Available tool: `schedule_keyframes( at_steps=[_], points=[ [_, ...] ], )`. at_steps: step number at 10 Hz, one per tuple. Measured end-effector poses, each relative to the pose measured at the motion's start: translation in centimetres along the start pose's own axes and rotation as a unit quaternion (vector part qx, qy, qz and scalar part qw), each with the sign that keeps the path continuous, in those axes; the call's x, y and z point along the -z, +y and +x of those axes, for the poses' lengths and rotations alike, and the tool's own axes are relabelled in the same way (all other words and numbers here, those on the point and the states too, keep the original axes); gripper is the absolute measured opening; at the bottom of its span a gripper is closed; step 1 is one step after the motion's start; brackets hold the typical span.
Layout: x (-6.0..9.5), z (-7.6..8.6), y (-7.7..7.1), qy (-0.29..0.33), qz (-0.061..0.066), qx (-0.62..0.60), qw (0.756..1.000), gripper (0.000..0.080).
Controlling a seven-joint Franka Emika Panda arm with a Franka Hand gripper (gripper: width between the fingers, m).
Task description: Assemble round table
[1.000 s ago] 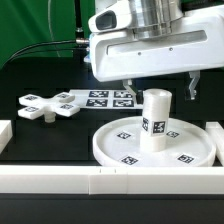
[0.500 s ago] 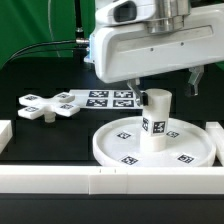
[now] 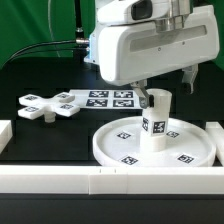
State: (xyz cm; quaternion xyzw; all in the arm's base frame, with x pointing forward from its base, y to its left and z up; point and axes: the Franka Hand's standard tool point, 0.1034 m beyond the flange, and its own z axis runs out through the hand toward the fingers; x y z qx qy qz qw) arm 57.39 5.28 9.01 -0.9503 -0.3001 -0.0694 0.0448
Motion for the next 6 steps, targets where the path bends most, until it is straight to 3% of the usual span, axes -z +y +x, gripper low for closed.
schedule_keyframes(
  at_steps=[3,6],
  points=[
    [-0.06,0.08,-0.03,-0.014,-0.014,0.182,0.983,0.0649],
    [-0.06,-0.07,0.07,-0.019,-0.013,0.278,0.96,0.0649]
  ],
)
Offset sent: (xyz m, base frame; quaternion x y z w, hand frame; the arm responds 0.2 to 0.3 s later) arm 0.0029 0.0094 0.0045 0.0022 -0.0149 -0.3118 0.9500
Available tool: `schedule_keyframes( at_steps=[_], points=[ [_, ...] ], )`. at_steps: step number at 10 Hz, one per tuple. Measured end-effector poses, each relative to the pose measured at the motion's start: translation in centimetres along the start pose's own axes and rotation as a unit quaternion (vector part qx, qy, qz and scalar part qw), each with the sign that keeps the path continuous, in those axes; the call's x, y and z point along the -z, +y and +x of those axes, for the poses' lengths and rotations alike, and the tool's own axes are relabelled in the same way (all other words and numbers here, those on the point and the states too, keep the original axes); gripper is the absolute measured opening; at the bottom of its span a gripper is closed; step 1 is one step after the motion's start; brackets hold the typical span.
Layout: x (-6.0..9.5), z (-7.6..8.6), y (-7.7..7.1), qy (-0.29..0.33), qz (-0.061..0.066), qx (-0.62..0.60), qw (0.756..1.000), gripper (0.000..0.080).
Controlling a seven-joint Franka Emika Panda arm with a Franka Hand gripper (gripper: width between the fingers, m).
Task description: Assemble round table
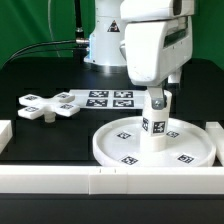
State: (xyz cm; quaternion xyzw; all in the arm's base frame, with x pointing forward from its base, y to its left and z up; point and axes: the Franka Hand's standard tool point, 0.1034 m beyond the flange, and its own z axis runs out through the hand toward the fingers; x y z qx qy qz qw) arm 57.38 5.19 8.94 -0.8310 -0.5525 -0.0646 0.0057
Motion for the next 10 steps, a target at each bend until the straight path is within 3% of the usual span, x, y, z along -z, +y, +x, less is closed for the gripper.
schedule_keyframes(
  at_steps=[4,10],
  points=[
    [-0.5,-0.7,-0.3,-0.005,0.001,0.102,0.995,0.0649],
    [-0.9,-1.8,-0.3,-0.02,-0.001,0.285,0.958,0.0649]
  ],
)
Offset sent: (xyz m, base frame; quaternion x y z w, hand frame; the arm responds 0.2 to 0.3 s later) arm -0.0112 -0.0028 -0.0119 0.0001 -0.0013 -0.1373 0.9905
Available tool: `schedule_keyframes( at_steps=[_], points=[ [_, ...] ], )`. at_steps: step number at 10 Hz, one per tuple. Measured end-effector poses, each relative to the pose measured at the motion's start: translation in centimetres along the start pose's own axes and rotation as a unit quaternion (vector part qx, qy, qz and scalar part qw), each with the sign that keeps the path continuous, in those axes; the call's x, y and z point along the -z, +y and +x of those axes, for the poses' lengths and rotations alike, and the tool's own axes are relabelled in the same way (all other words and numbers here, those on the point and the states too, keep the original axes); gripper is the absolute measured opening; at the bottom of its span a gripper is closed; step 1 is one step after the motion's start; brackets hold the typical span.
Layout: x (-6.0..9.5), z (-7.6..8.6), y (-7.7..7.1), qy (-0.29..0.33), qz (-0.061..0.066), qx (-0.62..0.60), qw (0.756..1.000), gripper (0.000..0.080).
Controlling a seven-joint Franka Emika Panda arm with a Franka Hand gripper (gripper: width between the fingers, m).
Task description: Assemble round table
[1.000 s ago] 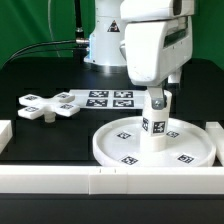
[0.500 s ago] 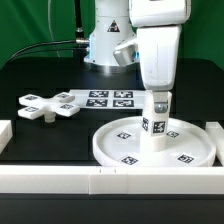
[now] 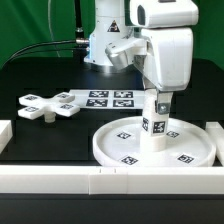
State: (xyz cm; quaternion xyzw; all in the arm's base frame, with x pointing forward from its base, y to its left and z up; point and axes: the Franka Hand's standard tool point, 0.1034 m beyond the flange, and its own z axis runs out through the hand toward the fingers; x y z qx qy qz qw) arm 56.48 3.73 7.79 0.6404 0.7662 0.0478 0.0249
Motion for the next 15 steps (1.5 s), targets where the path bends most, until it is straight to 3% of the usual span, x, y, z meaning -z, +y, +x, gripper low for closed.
schedule_keyframes(
  at_steps=[5,6,10,13,15],
  points=[
    [-0.41,0.2,-0.22,-0.001,0.004,0.006,1.0,0.0623],
    [-0.46,0.18,-0.33,-0.001,0.006,0.005,1.0,0.0451],
    [-0.53,-0.19,-0.44,-0.001,0.014,-0.017,1.0,0.0409],
    [-0.58,-0.1,-0.51,-0.003,0.016,-0.134,0.991,0.0409],
    [-0.68,0.29,-0.82,-0.009,0.028,-0.285,0.958,0.0409]
  ],
)
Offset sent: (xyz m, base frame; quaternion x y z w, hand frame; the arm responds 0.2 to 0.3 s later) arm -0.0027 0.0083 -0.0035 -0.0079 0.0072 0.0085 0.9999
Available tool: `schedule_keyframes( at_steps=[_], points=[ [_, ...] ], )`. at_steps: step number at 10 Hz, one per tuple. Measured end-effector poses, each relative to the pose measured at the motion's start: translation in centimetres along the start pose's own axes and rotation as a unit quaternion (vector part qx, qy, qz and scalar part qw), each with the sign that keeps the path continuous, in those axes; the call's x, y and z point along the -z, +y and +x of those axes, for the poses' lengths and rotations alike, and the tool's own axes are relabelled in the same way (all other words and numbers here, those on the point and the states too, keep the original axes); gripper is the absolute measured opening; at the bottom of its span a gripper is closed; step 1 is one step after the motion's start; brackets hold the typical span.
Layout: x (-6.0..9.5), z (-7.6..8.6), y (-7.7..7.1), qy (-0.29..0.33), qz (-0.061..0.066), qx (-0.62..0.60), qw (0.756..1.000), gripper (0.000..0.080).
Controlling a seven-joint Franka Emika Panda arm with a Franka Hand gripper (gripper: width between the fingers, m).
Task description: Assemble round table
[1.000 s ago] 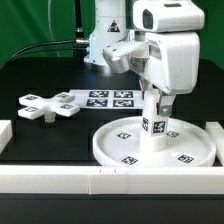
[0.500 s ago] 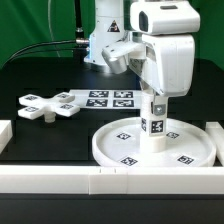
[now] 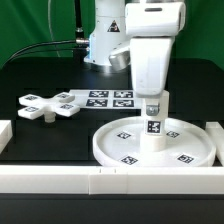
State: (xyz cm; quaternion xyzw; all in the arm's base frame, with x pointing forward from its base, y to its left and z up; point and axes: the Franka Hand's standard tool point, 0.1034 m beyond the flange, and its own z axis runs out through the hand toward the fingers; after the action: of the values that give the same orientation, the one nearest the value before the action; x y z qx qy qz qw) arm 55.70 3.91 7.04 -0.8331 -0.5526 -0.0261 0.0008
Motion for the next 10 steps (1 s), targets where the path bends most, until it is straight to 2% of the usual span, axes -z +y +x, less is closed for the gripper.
schedule_keyframes(
  at_steps=[1,2,4,8,10],
  points=[
    [-0.02,0.05,-0.2,-0.003,0.005,-0.059,0.998,0.0409],
    [-0.03,0.14,-0.28,-0.003,0.005,-0.122,0.992,0.0409],
    [-0.06,0.29,-0.14,0.007,-0.006,-0.179,0.984,0.0409],
    [-0.06,0.16,-0.05,0.01,-0.002,-0.317,0.948,0.0409],
    [-0.04,-0.12,0.04,0.018,0.009,-0.438,0.899,0.0409]
  ],
)
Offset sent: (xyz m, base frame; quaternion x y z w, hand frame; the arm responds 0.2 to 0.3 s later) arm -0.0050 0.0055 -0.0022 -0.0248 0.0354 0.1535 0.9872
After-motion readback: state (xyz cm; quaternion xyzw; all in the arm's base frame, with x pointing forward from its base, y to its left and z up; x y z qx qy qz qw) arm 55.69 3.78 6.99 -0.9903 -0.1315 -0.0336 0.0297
